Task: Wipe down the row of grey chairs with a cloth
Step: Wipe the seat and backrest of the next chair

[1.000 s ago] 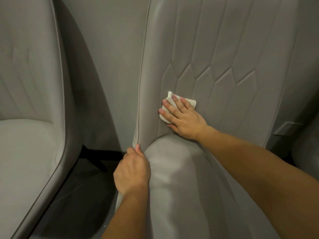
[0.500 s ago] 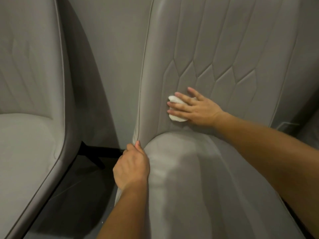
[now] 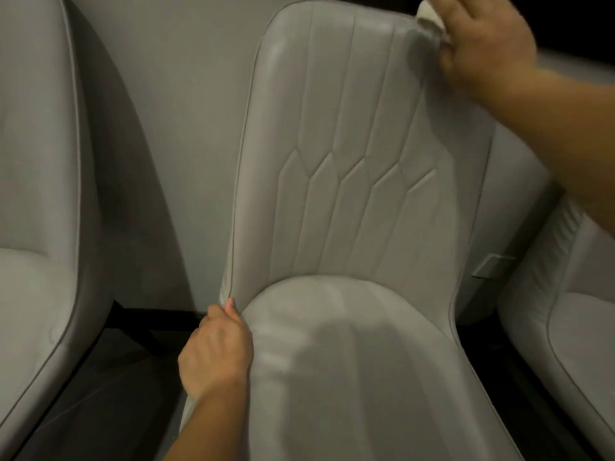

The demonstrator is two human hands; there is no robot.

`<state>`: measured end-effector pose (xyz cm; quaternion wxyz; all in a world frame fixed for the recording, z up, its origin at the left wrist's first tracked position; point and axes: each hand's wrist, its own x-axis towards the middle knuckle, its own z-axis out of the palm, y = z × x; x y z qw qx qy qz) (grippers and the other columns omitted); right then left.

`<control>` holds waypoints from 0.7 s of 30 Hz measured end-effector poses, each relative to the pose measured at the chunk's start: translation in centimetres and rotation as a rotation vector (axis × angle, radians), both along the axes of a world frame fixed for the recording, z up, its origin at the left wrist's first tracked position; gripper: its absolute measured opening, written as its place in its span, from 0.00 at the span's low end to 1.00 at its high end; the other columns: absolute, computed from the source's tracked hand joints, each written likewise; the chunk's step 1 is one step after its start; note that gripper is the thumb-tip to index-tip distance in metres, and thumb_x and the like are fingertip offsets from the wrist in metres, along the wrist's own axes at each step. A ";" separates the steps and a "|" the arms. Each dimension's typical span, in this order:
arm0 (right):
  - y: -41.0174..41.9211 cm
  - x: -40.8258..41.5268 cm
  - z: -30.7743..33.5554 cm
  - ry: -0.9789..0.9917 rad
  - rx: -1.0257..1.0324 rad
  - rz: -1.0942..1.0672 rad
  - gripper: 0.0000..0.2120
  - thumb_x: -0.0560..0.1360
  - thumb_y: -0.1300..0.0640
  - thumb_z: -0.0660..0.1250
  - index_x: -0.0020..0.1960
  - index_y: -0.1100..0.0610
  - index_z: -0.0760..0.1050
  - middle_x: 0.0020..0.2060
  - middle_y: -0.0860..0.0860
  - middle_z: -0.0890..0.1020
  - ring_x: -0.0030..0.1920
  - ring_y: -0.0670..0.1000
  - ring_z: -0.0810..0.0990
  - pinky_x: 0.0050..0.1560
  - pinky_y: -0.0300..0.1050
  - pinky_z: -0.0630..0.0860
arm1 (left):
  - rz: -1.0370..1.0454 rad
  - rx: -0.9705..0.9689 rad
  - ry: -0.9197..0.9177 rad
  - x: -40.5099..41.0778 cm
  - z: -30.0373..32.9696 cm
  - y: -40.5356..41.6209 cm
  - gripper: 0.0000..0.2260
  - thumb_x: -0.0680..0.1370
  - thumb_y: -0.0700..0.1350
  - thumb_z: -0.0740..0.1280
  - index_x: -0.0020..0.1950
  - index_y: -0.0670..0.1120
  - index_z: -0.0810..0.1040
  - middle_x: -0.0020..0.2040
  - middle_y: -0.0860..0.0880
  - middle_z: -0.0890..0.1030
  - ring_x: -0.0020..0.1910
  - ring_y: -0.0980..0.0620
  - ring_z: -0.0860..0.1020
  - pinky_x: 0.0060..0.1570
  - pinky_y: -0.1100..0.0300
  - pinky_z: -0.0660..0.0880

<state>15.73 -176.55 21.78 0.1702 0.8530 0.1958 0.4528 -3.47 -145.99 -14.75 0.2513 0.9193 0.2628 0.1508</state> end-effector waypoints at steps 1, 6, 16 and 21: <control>-0.1 -0.3 -0.5 0.090 -0.059 -0.006 0.26 0.82 0.49 0.53 0.79 0.54 0.58 0.77 0.61 0.62 0.74 0.65 0.62 0.73 0.56 0.59 | -0.004 -0.001 -0.001 0.0 -0.1 0.0 0.23 0.83 0.58 0.42 0.41 0.49 0.69 0.30 0.51 0.73 0.26 0.51 0.72 0.29 0.55 0.71; 2.0 0.0 -5.6 0.242 -0.016 -0.061 0.27 0.83 0.42 0.45 0.81 0.46 0.52 0.81 0.54 0.49 0.80 0.61 0.44 0.76 0.64 0.39 | -0.005 0.006 0.004 -0.1 0.1 0.0 0.24 0.82 0.59 0.41 0.42 0.49 0.71 0.30 0.51 0.73 0.26 0.52 0.71 0.27 0.57 0.67; 2.4 0.6 -5.5 0.163 -0.043 -0.068 0.30 0.80 0.32 0.43 0.79 0.40 0.52 0.80 0.52 0.56 0.78 0.59 0.53 0.71 0.64 0.54 | 0.034 -0.006 0.034 0.4 0.2 0.1 0.23 0.81 0.61 0.38 0.39 0.52 0.66 0.30 0.52 0.73 0.27 0.53 0.72 0.27 0.58 0.67; 1.9 1.4 -4.8 0.161 -0.080 -0.041 0.28 0.81 0.33 0.41 0.79 0.39 0.51 0.80 0.51 0.53 0.79 0.60 0.49 0.72 0.68 0.51 | 0.015 -0.010 0.056 0.1 0.7 -0.1 0.23 0.82 0.58 0.42 0.44 0.48 0.71 0.32 0.50 0.74 0.29 0.50 0.73 0.33 0.54 0.74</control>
